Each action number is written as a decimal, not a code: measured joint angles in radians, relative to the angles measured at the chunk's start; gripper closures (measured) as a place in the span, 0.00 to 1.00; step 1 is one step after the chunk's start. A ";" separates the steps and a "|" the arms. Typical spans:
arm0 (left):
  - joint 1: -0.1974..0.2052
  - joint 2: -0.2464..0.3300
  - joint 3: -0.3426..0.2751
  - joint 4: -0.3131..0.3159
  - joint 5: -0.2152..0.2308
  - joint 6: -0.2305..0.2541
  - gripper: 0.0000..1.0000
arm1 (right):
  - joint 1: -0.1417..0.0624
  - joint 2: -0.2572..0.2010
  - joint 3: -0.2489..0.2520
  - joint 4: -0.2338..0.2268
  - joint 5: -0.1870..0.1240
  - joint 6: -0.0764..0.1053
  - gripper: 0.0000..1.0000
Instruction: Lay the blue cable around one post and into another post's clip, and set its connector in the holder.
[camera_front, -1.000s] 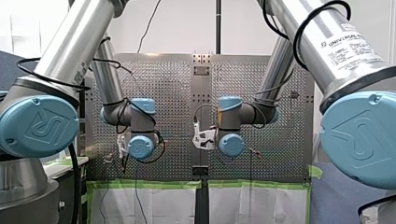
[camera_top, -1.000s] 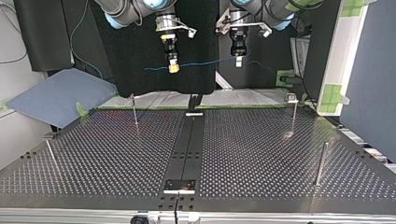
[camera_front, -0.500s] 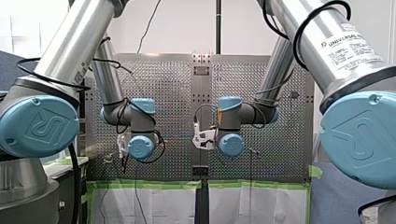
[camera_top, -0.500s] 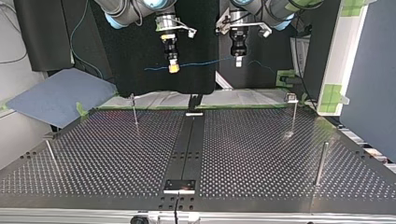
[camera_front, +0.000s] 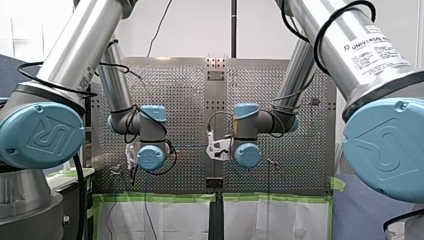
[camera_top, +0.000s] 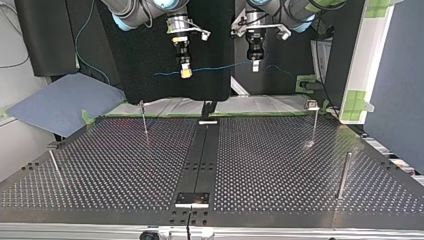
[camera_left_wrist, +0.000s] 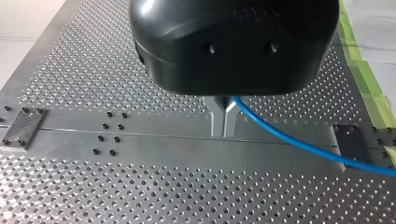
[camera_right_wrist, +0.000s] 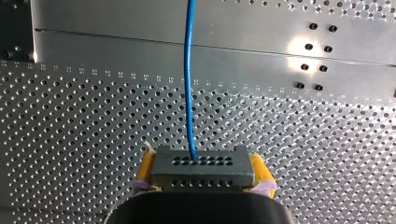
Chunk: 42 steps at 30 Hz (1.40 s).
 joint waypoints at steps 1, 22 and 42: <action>0.000 0.000 0.000 0.000 0.000 0.000 1.00 | 0.000 0.000 0.000 0.000 0.000 0.000 1.00; -0.002 0.000 0.000 0.000 0.000 0.000 1.00 | 0.017 0.092 -0.009 0.025 -0.008 -0.001 1.00; -0.110 -0.023 -0.058 0.068 -0.047 0.006 1.00 | 0.017 0.092 -0.009 0.025 -0.008 -0.001 1.00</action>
